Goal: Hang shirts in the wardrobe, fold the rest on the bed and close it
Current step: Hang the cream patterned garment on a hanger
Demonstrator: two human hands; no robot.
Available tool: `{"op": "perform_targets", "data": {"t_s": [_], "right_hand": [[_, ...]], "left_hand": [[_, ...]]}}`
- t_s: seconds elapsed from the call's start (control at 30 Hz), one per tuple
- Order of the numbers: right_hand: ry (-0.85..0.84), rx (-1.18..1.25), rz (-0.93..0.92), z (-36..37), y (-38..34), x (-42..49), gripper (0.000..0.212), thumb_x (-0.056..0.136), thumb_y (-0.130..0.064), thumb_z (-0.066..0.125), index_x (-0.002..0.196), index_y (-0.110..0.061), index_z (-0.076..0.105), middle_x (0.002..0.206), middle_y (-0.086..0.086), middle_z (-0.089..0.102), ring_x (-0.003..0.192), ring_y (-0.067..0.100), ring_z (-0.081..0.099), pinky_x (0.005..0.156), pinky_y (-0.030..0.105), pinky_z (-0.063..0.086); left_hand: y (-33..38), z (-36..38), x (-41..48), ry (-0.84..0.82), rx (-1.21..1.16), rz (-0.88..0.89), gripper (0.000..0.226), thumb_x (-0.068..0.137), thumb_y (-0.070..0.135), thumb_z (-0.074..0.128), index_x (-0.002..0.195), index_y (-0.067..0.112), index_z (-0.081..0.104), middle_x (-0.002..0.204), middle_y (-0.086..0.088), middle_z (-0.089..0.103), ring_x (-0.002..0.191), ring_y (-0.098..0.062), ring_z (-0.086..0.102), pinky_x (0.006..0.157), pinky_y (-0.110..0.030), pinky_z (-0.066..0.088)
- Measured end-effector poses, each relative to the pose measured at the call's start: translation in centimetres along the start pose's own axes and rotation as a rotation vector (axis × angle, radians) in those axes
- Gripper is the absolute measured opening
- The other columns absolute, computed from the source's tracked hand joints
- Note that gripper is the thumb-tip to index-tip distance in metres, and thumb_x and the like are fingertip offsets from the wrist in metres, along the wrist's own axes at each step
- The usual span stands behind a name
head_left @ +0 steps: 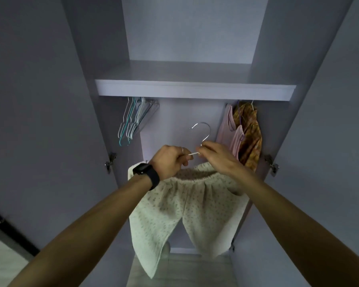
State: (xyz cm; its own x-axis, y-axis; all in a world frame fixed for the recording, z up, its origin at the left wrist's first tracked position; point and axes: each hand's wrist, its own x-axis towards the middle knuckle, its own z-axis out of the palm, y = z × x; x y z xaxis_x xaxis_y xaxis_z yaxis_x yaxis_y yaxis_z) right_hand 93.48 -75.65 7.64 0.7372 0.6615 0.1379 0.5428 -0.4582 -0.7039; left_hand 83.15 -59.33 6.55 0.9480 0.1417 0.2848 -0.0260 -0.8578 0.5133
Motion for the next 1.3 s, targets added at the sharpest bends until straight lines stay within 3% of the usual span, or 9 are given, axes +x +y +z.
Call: {"op": "perform_targets", "data": {"t_s": [0.1, 0.23, 0.33, 0.47, 0.63, 0.83, 0.93, 1.2, 1.3], "right_hand": [[0.059, -0.313, -0.027, -2.1, 3.3, -0.8, 0.025, 0.094, -0.056, 0.053, 0.105, -0.037, 0.065, 0.104, -0.015, 0.064, 0.102, 0.009, 0.056, 0.087, 0.035, 0.034], [0.077, -0.266, -0.046, -2.7, 6.9, -2.7, 0.025, 0.098, -0.053, 0.052, 0.118, -0.040, 0.061, 0.108, -0.017, 0.067, 0.093, -0.005, 0.059, 0.087, 0.028, 0.050], [0.089, -0.333, -0.094, -1.9, 7.3, -3.0, 0.024, 0.102, -0.043, 0.050, 0.115, -0.029, 0.065, 0.104, -0.007, 0.068, 0.093, 0.009, 0.063, 0.082, 0.030, 0.050], [0.024, -0.291, -0.020, -1.5, 7.7, -3.8, 0.038, 0.100, -0.048, 0.048, 0.093, -0.015, 0.066, 0.084, 0.002, 0.067, 0.080, 0.019, 0.062, 0.076, 0.041, 0.051], [0.039, -0.344, -0.067, -0.1, 8.4, -5.2, 0.027, 0.100, -0.029, 0.057, 0.082, -0.008, 0.060, 0.075, 0.005, 0.059, 0.070, 0.022, 0.052, 0.067, 0.041, 0.043], [0.271, -0.349, -0.045, 1.1, 8.0, -5.4, 0.022, 0.104, -0.024, 0.051, 0.111, -0.009, 0.065, 0.105, 0.009, 0.064, 0.098, 0.025, 0.054, 0.080, 0.028, 0.032], [0.348, -0.368, -0.030, 0.8, 7.1, -4.7, 0.023, 0.103, -0.021, 0.053, 0.117, -0.008, 0.066, 0.112, 0.010, 0.065, 0.105, 0.028, 0.054, 0.084, 0.029, 0.032], [0.337, -0.431, 0.209, 0.0, 8.0, -1.1, 0.027, 0.104, -0.026, 0.045, 0.123, -0.013, 0.059, 0.120, 0.010, 0.060, 0.114, 0.027, 0.048, 0.078, 0.030, 0.033], [0.335, -0.464, 0.285, 0.1, 8.5, 0.9, 0.027, 0.103, -0.026, 0.044, 0.121, -0.011, 0.057, 0.119, 0.011, 0.060, 0.114, 0.031, 0.049, 0.085, 0.036, 0.041]], "left_hand": [[-0.8, 0.1, 0.2, 0.037, -0.020, -0.018, 0.020, 0.102, 0.019, 0.056, 0.106, 0.016, 0.076, 0.088, 0.003, 0.076, 0.057, 0.013, 0.055, 0.066, -0.011, 0.046], [-1.5, 0.0, 0.4, 0.071, -0.078, -0.090, 0.021, 0.102, 0.018, 0.057, 0.107, 0.013, 0.076, 0.093, 0.002, 0.076, 0.069, -0.001, 0.063, 0.078, -0.022, 0.053], [-1.5, 0.3, 0.6, 0.073, -0.100, -0.058, 0.020, 0.101, 0.016, 0.058, 0.108, 0.010, 0.076, 0.092, -0.002, 0.077, 0.083, -0.018, 0.070, 0.082, -0.030, 0.055], [-2.4, 0.8, 1.0, 0.100, -0.106, -0.051, 0.019, 0.099, 0.019, 0.061, 0.108, 0.014, 0.077, 0.088, 0.001, 0.077, 0.073, -0.013, 0.067, 0.079, -0.029, 0.055], [-3.9, 1.7, 1.6, 0.039, -0.090, -0.007, 0.019, 0.098, 0.018, 0.062, 0.107, 0.010, 0.077, 0.094, -0.002, 0.076, 0.078, -0.019, 0.067, 0.081, -0.033, 0.054], [-4.8, 1.7, 3.5, -0.018, -0.064, -0.004, 0.018, 0.100, 0.024, 0.059, 0.105, 0.016, 0.074, 0.092, -0.007, 0.073, 0.088, -0.029, 0.067, 0.082, -0.042, 0.055], [-4.8, 1.2, 5.0, -0.007, 0.013, 0.039, 0.022, 0.098, 0.022, 0.059, 0.117, 0.022, 0.071, 0.108, -0.005, 0.070, 0.100, -0.024, 0.065, 0.091, -0.034, 0.051], [-5.5, -2.2, 9.8, 0.201, 0.467, 0.082, 0.050, 0.094, 0.026, 0.058, 0.143, 0.029, 0.050, 0.160, -0.009, 0.027, 0.146, -0.033, 0.024, 0.115, -0.052, 0.024], [-5.1, -2.7, 12.3, 0.307, 0.614, 0.150, 0.067, 0.094, 0.034, 0.054, 0.156, 0.033, 0.027, 0.167, -0.009, 0.000, 0.153, -0.034, 0.000, 0.120, -0.059, 0.002]]}}
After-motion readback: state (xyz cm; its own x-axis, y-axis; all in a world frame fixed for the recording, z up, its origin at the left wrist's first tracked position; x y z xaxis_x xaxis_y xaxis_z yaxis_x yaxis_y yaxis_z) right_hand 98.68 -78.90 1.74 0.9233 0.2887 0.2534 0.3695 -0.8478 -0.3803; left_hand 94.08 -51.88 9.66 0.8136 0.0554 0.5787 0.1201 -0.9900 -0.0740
